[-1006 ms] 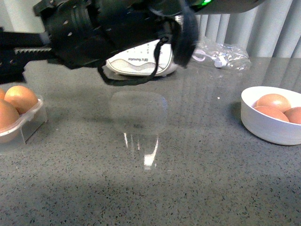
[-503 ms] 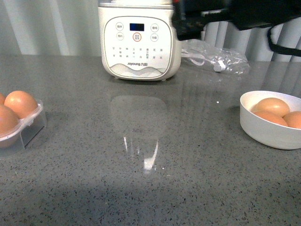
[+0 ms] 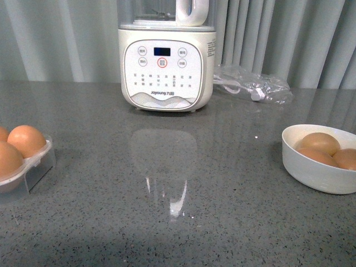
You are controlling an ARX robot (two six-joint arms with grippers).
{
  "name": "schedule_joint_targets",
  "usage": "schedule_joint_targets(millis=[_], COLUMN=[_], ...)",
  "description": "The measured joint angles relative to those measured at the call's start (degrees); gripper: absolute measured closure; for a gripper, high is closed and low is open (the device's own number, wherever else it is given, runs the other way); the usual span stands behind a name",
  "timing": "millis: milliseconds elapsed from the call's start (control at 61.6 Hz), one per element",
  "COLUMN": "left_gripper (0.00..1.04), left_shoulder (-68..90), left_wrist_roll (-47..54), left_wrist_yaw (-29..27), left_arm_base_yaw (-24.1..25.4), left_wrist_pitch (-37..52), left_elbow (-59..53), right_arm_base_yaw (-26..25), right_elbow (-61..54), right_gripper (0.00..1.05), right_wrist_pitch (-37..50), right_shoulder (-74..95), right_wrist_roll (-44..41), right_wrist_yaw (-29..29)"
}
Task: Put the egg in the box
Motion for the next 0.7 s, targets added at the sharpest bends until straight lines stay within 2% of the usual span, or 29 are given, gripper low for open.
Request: schedule_joint_targets(millis=[32, 130, 406, 698], left_gripper=[0.07, 0.07, 0.07, 0.07], left_shoulder=[0.0, 0.0, 0.0, 0.0], left_wrist_roll=[0.0, 0.0, 0.0, 0.0], left_wrist_yaw=[0.0, 0.0, 0.0, 0.0], left_arm_base_yaw=[0.0, 0.0, 0.0, 0.0], left_wrist_pitch=[0.0, 0.0, 0.0, 0.0], left_elbow=[0.0, 0.0, 0.0, 0.0], right_arm_base_yaw=[-2.2, -4.2, -4.3, -4.3], right_elbow=[-2.6, -7.9, -17.6, -23.8], right_gripper=[0.35, 0.53, 1.01, 1.01], right_wrist_pitch=[-1.1, 0.0, 2.4, 2.3], right_shoulder=[-3.5, -8.8, -15.1, -21.8], right_wrist_roll=[3.7, 8.7, 11.0, 11.2], right_wrist_yaw=[-2.3, -2.5, -3.0, -3.0])
